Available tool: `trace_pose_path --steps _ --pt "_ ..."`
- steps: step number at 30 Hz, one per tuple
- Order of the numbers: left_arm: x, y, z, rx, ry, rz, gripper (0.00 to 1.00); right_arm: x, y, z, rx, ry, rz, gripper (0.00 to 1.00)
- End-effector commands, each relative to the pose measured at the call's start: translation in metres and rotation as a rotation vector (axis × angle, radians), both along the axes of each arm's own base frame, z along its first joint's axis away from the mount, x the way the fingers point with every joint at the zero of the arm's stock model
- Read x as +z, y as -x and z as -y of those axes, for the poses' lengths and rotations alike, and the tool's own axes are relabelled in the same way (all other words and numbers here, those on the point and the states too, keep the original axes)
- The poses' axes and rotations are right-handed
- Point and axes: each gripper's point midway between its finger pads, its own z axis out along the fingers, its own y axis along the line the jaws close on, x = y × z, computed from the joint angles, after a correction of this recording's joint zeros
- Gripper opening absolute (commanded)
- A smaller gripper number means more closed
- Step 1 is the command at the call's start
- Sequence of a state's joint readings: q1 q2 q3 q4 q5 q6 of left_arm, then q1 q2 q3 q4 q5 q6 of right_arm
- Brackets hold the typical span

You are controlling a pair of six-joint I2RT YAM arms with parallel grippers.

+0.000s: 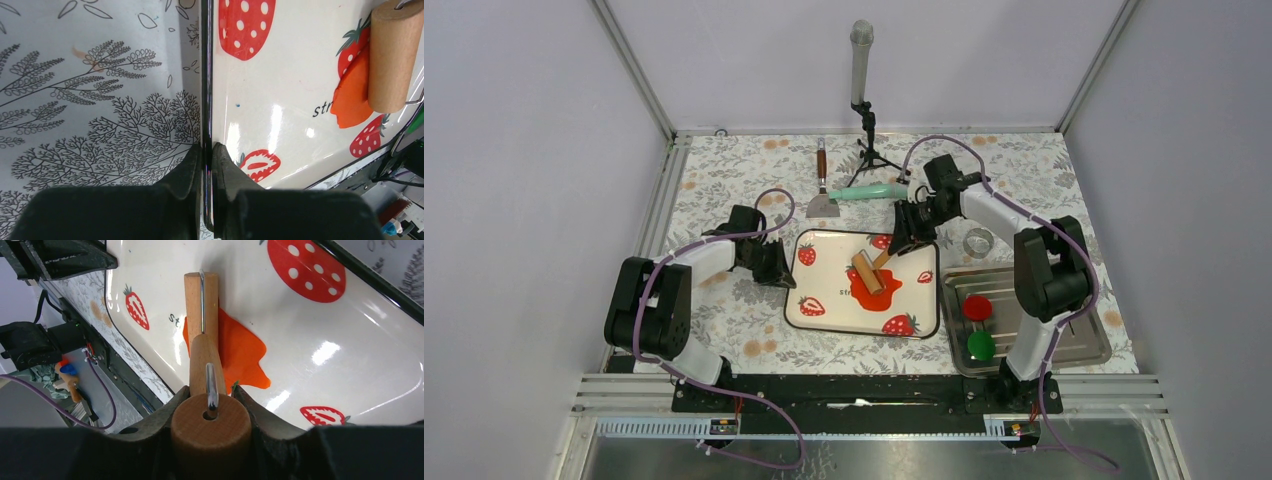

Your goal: Roll out the dumpling wrappers from the dough

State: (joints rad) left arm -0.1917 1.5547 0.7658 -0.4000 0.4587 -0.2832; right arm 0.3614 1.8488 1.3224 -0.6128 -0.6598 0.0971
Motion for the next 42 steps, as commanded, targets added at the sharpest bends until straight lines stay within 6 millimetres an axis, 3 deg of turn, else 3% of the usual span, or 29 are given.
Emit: trace_pose_path --steps 1,13,16,19,23,26,29,35,42 --pt "0.003 -0.008 -0.003 -0.010 -0.024 0.055 0.00 -0.069 0.033 0.010 0.084 0.236 -0.068 0.00" --pt "0.004 -0.008 -0.003 -0.006 -0.022 0.060 0.00 -0.077 0.035 -0.008 0.121 0.238 -0.074 0.00" --pt "0.005 -0.009 -0.003 -0.005 -0.022 0.059 0.00 -0.074 0.037 -0.021 0.140 0.203 -0.077 0.00" --pt "0.005 -0.009 -0.004 -0.004 -0.025 0.059 0.00 -0.052 0.037 -0.043 0.181 0.099 -0.075 0.00" --pt "0.005 -0.009 -0.005 -0.004 -0.024 0.057 0.00 0.002 0.035 -0.062 0.228 -0.024 -0.026 0.00" --pt "0.004 -0.010 -0.005 -0.001 -0.024 0.055 0.00 0.036 0.034 -0.059 0.232 -0.065 0.030 0.00" --pt "0.003 -0.010 -0.005 -0.001 -0.023 0.051 0.00 0.046 0.043 -0.045 0.192 -0.089 -0.003 0.00" --pt "0.002 -0.010 -0.006 -0.001 -0.024 0.044 0.00 0.023 0.051 -0.016 0.136 -0.047 -0.049 0.00" --pt "0.005 -0.010 -0.007 -0.003 -0.034 0.056 0.00 -0.030 0.020 0.031 0.066 0.281 0.062 0.00"
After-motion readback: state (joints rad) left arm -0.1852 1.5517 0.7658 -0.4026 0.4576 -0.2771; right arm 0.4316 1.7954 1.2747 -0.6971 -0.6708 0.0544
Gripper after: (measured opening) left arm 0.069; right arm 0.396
